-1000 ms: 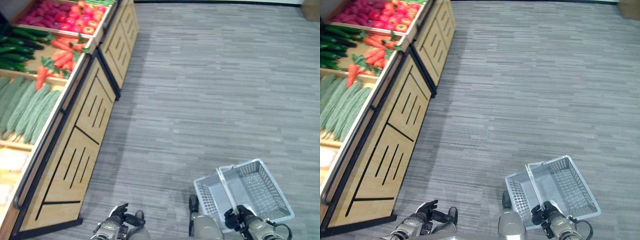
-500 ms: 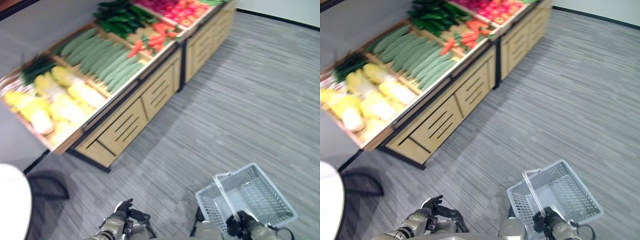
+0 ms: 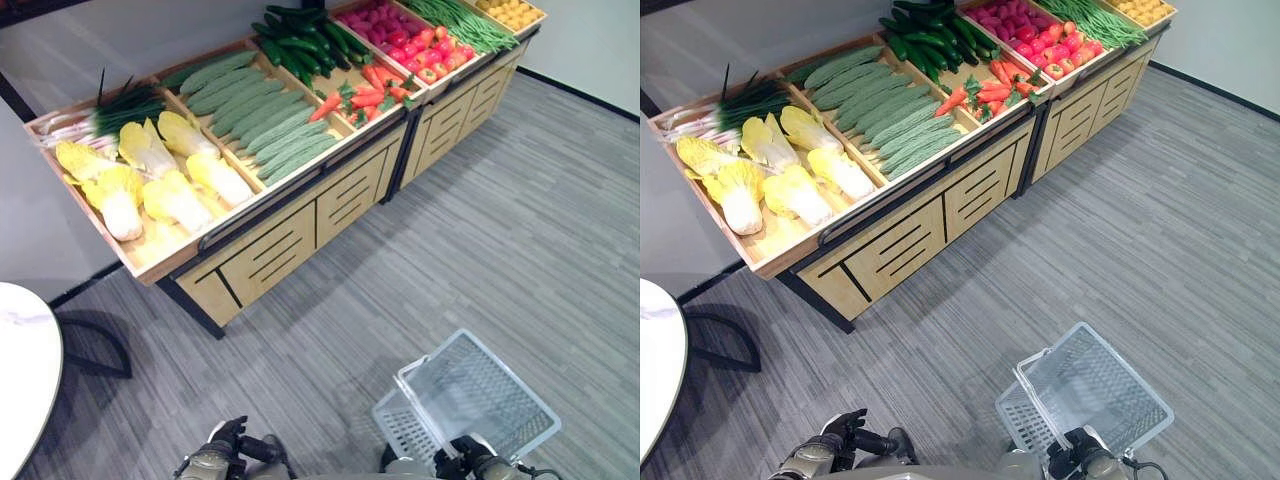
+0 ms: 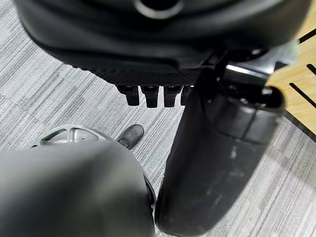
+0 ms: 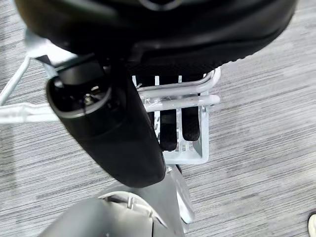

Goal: Get the vegetables into the basket

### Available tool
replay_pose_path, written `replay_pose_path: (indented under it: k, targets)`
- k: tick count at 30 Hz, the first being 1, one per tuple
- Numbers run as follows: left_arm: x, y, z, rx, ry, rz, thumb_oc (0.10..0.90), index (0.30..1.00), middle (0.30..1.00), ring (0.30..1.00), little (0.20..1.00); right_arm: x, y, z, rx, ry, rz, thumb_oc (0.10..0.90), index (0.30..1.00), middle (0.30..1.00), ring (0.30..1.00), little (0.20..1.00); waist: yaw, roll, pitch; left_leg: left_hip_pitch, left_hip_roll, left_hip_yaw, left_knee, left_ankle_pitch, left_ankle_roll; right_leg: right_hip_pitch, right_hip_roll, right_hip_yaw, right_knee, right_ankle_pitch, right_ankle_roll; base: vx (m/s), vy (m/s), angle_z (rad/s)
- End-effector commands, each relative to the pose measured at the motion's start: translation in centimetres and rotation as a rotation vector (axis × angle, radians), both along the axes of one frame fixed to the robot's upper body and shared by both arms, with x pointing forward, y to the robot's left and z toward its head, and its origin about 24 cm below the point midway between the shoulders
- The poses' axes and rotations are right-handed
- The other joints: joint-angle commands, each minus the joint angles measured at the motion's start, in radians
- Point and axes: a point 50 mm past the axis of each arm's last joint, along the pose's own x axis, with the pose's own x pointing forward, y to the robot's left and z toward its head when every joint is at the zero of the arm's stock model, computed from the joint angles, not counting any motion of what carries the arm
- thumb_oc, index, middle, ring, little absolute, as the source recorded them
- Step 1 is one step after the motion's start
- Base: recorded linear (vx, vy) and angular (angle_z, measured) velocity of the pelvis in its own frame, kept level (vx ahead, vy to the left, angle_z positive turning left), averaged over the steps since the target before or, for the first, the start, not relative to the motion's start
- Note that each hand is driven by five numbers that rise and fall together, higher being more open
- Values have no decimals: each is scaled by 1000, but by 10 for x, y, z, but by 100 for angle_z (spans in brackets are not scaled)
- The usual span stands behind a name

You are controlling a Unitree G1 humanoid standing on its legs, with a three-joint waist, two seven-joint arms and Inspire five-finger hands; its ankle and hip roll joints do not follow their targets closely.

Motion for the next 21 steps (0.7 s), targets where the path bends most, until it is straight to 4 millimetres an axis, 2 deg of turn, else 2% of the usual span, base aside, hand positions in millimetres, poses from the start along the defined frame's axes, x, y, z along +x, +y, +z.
replay_pose_path:
  k: [1,2,3,4,5,6,8,10,12,14,15,17,18,20,21]
  targets:
    - [3,4,1,20,4,-27,900,1000,1000,1000,1000,17,4,3,15,-24,53,400,300,300,300,300,36,-9,65,44,-13,-70,8,-59,-30,-5,-120,90,182,51,119,46,162,22]
    - [3,4,1,20,4,-27,900,1000,1000,1000,1000,17,4,3,15,-24,53,400,300,300,300,300,36,-9,65,44,-13,-70,8,-59,-30,-5,-120,90,182,51,119,16,173,24]
    - [4,6,2,25,4,-35,900,1000,1000,1000,1000,21,6,4,23,-34,61,400,300,300,300,300,39,-14,80,49,-34,-72,1,-52,-5,-54,-138,146,263,129,125,97,131,29]
    - [5,7,3,32,1,-40,900,1000,1000,1000,1000,25,8,5,31,-43,68,400,300,300,300,300,21,0,88,60,-44,-134,-13,-58,3,-101,-91,293,306,140,125,94,131,38]
    - [5,7,3,32,1,-39,900,1000,1000,1000,1000,25,8,5,31,-44,68,400,300,300,300,300,23,0,86,57,-43,-132,-14,-55,3,-105,-89,295,303,144,124,245,87,97]
    - [6,7,3,35,0,-48,900,1000,1000,1000,1000,23,9,4,41,-39,61,400,300,300,300,300,15,2,83,74,-56,-174,-30,-58,-3,-120,-75,353,255,131,110,146,27,114]
    - [8,7,4,37,-2,-58,900,1000,1000,1000,1000,23,9,3,43,-40,55,400,300,300,300,300,8,-1,84,76,-59,-199,-30,-62,-7,-118,-78,363,213,134,106,176,-37,81]
    - [11,7,4,43,-9,-73,900,1000,1000,1000,1000,24,12,3,53,-47,51,400,300,300,300,300,-9,-8,90,83,-60,-246,-30,-71,-19,-138,-81,411,112,150,111,198,-126,67]
    - [17,8,7,53,-26,-82,900,1000,1000,1000,1000,26,15,3,63,-55,53,400,300,300,300,300,-26,-16,96,98,-57,-297,-30,-85,-32,-183,-75,493,27,163,123,215,-111,97]
    - [17,8,7,53,-26,-82,900,1000,1000,1000,1000,26,15,3,63,-55,53,400,300,300,300,300,-29,-13,98,102,-54,-300,-30,-89,-33,-174,-73,487,23,161,124,138,-102,85]
    - [14,10,6,61,-14,-86,900,1000,1000,1000,1000,24,21,2,84,-55,58,400,300,300,300,300,-29,-29,96,122,-44,-342,-30,-97,-45,-175,-59,481,2,165,130,134,-155,83]
    - [13,10,6,62,-11,-86,900,1000,1000,1000,1000,24,22,1,86,-53,63,400,300,300,300,300,-30,-30,95,126,-41,-353,-30,-97,-46,-169,-52,481,12,158,130,103,-179,82]
    - [10,9,5,61,-4,-87,900,1000,1000,1000,1000,23,24,1,92,-52,79,400,300,300,300,300,-21,-33,87,129,-32,-371,-27,-90,-51,-145,-42,473,20,130,123,48,-155,49]
    - [9,8,4,59,0,-80,900,1000,1000,1000,1000,23,25,1,90,-50,87,400,300,300,300,300,-16,-28,84,130,-21,-382,-27,-83,-58,-133,-35,464,24,114,117,22,-192,20]
    - [7,6,3,54,7,-71,900,1000,1000,1000,1000,20,23,0,80,-34,89,400,300,300,300,300,-10,-11,69,119,1,-418,-24,-68,-65,-108,-3,466,39,67,96,18,-288,25]
